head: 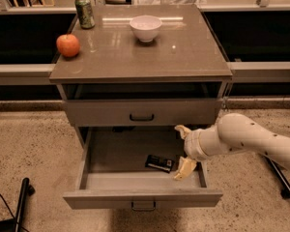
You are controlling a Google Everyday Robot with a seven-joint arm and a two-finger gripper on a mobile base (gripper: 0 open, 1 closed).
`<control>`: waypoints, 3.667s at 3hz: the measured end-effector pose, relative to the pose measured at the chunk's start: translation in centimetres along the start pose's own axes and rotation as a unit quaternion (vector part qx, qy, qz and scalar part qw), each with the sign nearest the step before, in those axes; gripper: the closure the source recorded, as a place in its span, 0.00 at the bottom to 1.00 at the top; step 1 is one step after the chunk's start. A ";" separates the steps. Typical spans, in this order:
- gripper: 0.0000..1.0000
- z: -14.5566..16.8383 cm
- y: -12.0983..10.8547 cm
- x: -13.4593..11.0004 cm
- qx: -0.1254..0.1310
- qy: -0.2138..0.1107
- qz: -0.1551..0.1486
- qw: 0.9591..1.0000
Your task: Pick rxbar chocolate from middle drawer and place on counter
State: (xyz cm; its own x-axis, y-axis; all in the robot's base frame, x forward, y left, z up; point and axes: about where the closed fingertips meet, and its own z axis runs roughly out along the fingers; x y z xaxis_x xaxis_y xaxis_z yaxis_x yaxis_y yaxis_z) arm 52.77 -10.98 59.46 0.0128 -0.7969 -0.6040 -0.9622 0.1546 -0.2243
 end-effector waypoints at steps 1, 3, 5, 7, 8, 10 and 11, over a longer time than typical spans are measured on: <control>0.00 0.7 -0.3 0.2 0.001 -0.008 0.003 1.000; 0.00 9.1 -6.4 3.8 0.020 -0.089 0.040 0.995; 0.00 18.1 -5.2 9.2 -0.023 -0.127 0.082 0.988; 0.13 22.8 -4.3 11.0 -0.049 -0.136 0.092 0.985; 0.37 22.8 -4.3 11.0 -0.049 -0.136 0.092 0.985; 0.83 22.8 -4.3 11.0 -0.049 -0.136 0.092 0.985; 1.00 22.8 -4.3 11.0 -0.049 -0.136 0.092 0.985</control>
Offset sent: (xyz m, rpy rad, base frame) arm 0.1296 0.0169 -0.1803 0.3703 0.0680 -0.0915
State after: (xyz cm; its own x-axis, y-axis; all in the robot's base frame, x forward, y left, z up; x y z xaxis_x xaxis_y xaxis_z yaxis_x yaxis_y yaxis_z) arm 63.23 -7.11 36.32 -0.1043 -0.5720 -0.8136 -0.9764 0.2144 -0.0256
